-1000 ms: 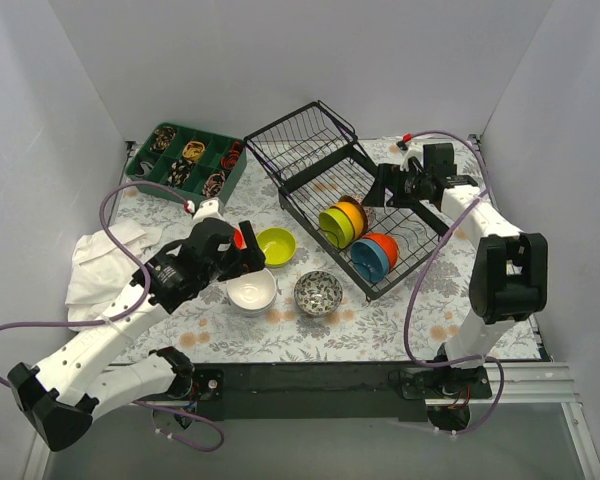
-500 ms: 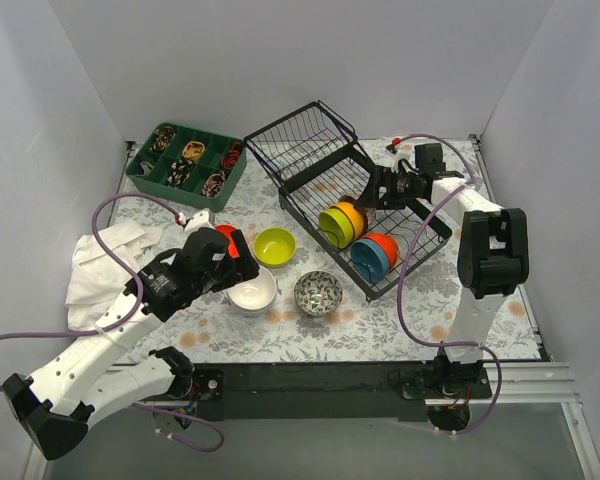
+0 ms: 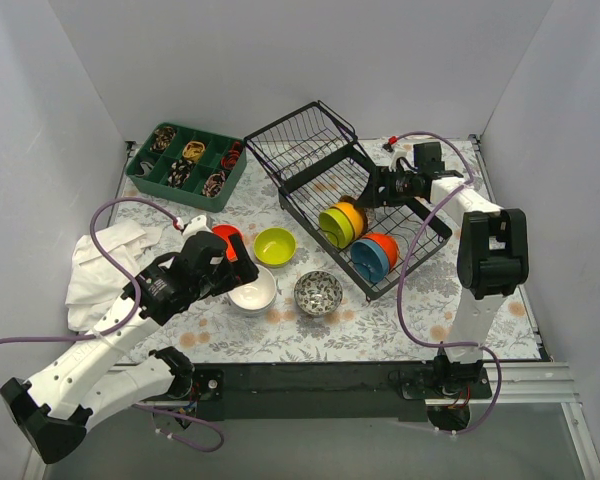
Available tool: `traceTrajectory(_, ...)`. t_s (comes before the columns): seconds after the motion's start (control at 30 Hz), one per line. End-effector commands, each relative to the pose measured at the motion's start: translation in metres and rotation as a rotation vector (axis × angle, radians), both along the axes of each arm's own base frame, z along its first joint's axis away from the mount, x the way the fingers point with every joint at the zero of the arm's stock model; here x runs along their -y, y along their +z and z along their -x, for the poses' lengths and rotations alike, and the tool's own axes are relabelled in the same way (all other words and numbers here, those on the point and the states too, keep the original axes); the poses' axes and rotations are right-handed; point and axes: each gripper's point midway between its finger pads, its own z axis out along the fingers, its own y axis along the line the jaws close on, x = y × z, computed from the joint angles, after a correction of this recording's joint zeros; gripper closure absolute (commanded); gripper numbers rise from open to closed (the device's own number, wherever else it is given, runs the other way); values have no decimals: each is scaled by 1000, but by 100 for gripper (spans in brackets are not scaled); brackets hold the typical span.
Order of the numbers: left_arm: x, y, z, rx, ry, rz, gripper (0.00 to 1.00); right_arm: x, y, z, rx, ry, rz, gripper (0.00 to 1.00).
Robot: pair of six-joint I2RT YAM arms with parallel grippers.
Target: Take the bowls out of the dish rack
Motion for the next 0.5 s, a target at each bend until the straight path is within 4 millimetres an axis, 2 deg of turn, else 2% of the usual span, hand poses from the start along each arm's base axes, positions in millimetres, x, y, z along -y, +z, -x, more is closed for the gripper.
traceTrajectory(0.0, -1, 2, 0, 11, 0, 9, 2, -10, 27, 5, 72, 25, 43, 69)
traceTrajectory(0.03, 0, 2, -1, 11, 0, 8, 2, -9, 30, 5, 81, 19, 51, 74)
traceTrajectory(0.13, 2, 3, -3, 20, -10, 10, 2, -8, 43, 4, 123, 3, 76, 80)
traceTrajectory(0.27, 7, 4, -7, 27, -26, 9, 2, -7, 53, 6, 144, -12, 82, 83)
traceTrajectory(0.47, 14, 10, -14, 61, -46, 30, 2, 5, 67, 4, 178, -90, 126, 89)
